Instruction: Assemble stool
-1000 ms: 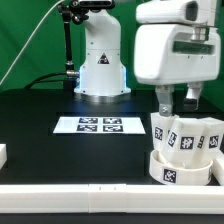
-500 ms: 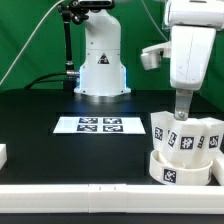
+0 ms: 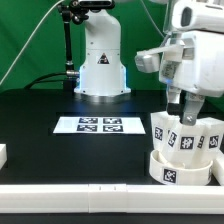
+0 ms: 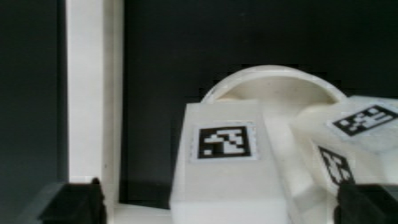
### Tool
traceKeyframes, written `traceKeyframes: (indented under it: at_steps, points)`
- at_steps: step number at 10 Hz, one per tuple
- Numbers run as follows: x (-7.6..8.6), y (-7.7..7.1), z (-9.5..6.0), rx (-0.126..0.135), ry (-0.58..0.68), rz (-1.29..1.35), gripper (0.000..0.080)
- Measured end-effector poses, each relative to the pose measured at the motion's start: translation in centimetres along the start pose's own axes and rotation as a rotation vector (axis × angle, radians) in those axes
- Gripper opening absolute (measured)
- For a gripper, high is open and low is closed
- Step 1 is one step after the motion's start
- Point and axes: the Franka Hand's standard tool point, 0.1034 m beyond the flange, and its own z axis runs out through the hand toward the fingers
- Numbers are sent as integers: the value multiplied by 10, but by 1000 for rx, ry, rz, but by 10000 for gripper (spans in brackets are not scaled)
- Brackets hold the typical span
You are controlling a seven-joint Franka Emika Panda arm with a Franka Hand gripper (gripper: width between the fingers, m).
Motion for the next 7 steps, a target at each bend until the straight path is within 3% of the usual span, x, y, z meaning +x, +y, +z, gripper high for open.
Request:
traceKeyframes:
  at_steps: [6, 7]
  points:
    - [3, -4, 9, 17, -2, 25, 649]
    - [3, -4, 9, 17, -2, 26, 528]
